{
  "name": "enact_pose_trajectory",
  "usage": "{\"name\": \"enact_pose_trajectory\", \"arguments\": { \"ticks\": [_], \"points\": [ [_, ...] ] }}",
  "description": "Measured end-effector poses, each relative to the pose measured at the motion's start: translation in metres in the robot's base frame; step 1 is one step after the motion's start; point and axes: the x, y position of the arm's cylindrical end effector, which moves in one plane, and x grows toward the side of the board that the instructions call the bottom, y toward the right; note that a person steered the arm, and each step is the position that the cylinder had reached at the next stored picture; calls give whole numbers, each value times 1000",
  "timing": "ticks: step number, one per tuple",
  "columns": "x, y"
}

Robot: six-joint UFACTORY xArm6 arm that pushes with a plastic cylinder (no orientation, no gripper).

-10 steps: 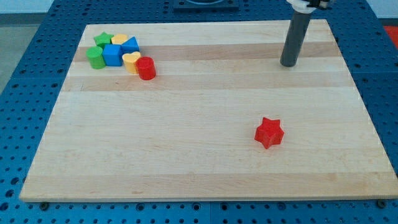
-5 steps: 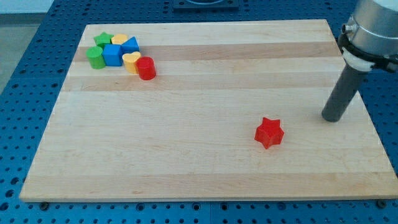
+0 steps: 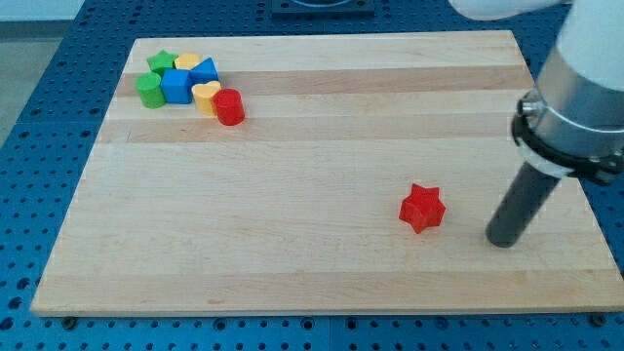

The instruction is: Move the red star into the yellow hexagon

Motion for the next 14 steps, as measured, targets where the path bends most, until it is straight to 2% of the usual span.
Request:
{"name": "enact_pose_trajectory", "arguments": {
  "ticks": [2,3,4,5,6,7,8,9,10,11,12,14],
  "points": [
    [-14,-39],
    [-90,-99],
    [-141,-145],
    [-179,-174],
    [-197,-188],
    [-199,-124],
    [-182,-63],
    [-100,-63],
    [-81,-71],
    [-42,-86],
    [-54,-95],
    [-167,-181]
  ]
}}
